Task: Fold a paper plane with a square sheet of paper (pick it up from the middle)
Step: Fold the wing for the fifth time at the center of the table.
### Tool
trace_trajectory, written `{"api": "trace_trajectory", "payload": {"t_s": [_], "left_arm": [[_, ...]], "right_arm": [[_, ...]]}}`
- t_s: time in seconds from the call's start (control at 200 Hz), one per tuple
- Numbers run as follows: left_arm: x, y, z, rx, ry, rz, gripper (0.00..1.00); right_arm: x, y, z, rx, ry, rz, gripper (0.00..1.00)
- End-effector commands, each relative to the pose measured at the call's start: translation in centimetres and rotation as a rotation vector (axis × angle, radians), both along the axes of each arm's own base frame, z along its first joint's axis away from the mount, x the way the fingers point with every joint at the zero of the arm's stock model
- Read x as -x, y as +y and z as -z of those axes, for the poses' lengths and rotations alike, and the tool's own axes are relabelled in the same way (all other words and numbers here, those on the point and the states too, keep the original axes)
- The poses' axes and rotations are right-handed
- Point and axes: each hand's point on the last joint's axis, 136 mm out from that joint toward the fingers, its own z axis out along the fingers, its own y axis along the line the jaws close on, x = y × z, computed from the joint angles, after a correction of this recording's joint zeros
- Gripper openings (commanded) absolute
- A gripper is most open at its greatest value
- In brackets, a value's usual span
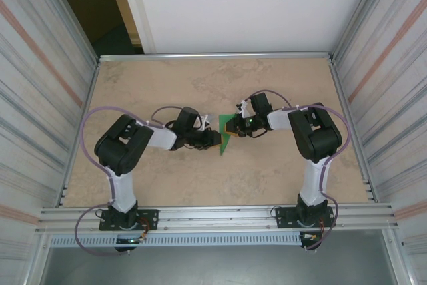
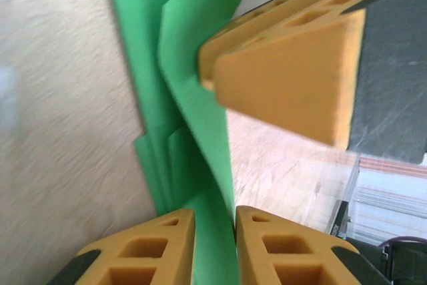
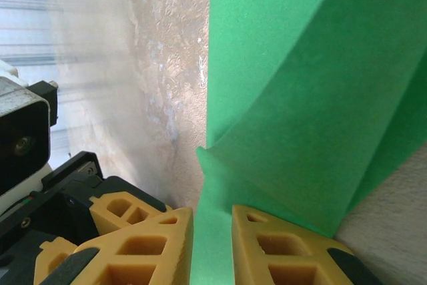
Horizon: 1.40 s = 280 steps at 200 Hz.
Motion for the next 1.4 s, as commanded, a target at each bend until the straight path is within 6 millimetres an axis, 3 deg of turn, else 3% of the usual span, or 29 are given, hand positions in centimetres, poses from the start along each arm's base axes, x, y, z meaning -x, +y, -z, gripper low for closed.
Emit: {"api": "trace_trajectory", "payload": {"t_s": [0.0, 0.15, 0.461, 0.621, 0.872, 0.987, 1.208, 1.398], "left_arm": [[2.0, 2.5, 1.7, -0.120, 0.075, -0.029, 0.25], [3.0, 1.0, 0.2, -0.130, 0.033, 0.003, 0.27], [1.8, 1.1, -1.7, -0.184, -0.066, -0.093, 0.31], [1.6, 0.1, -3.4, -0.165, -0.124, -0.111, 0.36], [1.8, -1.7, -1.1, -0.159, -0.029, -0.106, 0.38], [1.7, -2.2, -0.8, -0.149, -0.017, -0.099, 0.33], [1.8, -1.7, -1.2, -0.183, -0.034, -0.093, 0.27], [1.5, -1.6, -2.6, -0.183, -0.076, -0.088, 0.33]], "right_arm": [[0.5, -0.3, 2.0, 0.059, 0.039, 0.001, 0.22], [0.6, -0.2, 1.7, 0.059, 0.034, -0.002, 0.22], [0.6, -0.3, 1.6, 0.064, 0.030, -0.002, 0.22], [0.5, -0.3, 1.5, 0.065, 0.027, 0.000, 0.22], [0.5, -0.4, 1.6, 0.066, 0.030, 0.004, 0.22], [0.6, -0.4, 1.6, 0.066, 0.031, 0.005, 0.22], [0.6, -0.4, 1.5, 0.066, 0.028, 0.005, 0.22], [0.7, -0.5, 1.5, 0.070, 0.028, 0.006, 0.22]]}}
